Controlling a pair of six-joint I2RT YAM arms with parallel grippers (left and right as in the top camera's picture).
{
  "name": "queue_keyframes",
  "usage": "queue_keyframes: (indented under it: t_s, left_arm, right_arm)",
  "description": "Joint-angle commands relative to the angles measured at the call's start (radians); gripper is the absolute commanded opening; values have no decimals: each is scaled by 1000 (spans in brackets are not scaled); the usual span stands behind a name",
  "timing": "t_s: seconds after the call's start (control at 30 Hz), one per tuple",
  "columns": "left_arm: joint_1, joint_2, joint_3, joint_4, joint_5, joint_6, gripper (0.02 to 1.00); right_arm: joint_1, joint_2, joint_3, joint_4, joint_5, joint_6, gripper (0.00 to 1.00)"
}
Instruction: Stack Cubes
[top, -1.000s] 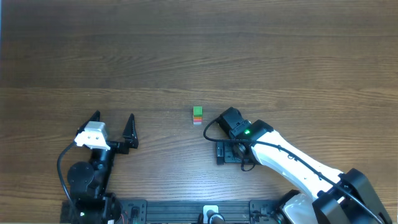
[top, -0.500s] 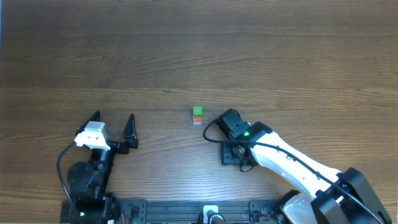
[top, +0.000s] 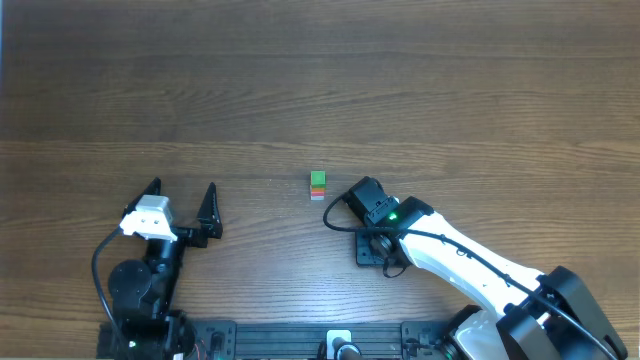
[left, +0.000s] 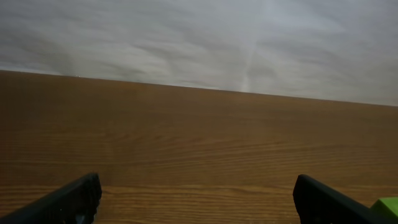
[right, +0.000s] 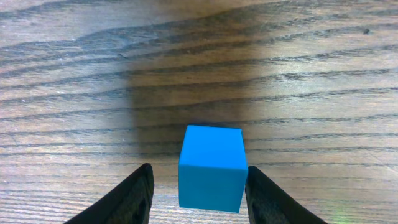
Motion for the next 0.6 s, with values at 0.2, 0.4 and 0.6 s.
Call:
queue_keyframes:
  t_s: [0.2,0.4,0.6]
  left_arm:
    - [5,-8,-6,0,9,15,1000]
    - [5,-8,-6,0,9,15,1000]
    - [5,-8,-6,0,9,15,1000]
  right_arm:
    - [7,11,-5,8,16,-7,450]
    - [6,13,-5,9,18,-7,400]
    - [6,14,-5,9,18,-7,373]
